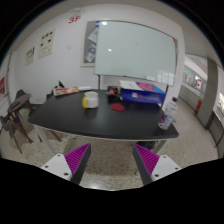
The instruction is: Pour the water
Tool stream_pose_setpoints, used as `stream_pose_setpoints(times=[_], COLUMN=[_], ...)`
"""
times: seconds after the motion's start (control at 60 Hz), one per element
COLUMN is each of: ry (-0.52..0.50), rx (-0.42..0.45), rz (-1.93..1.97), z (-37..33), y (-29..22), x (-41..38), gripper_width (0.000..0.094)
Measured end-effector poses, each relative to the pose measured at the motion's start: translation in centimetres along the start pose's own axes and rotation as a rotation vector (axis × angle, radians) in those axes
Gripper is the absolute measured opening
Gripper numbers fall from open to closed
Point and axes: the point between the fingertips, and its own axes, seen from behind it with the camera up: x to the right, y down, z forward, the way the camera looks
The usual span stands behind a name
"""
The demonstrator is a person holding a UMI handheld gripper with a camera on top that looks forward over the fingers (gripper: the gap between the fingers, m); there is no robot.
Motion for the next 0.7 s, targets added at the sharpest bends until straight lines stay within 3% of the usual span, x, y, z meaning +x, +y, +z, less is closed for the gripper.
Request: stream_pose_setpoints(times=[0.133,0.367,0.6,0.7], ry=[0.072,0.144,0.129,0.118], rx=[-0.013,0.056,0.14,0.166], rz=[0.043,0.083,0.088,0.088], z=[5.5,15.8,22.9,24.8], y=[1.9,-0.9,-5.3,-6.3], x=[10.7,25.1,31.5,32.2], gripper_width=[0.084,0.0838,0.0835,0.0766])
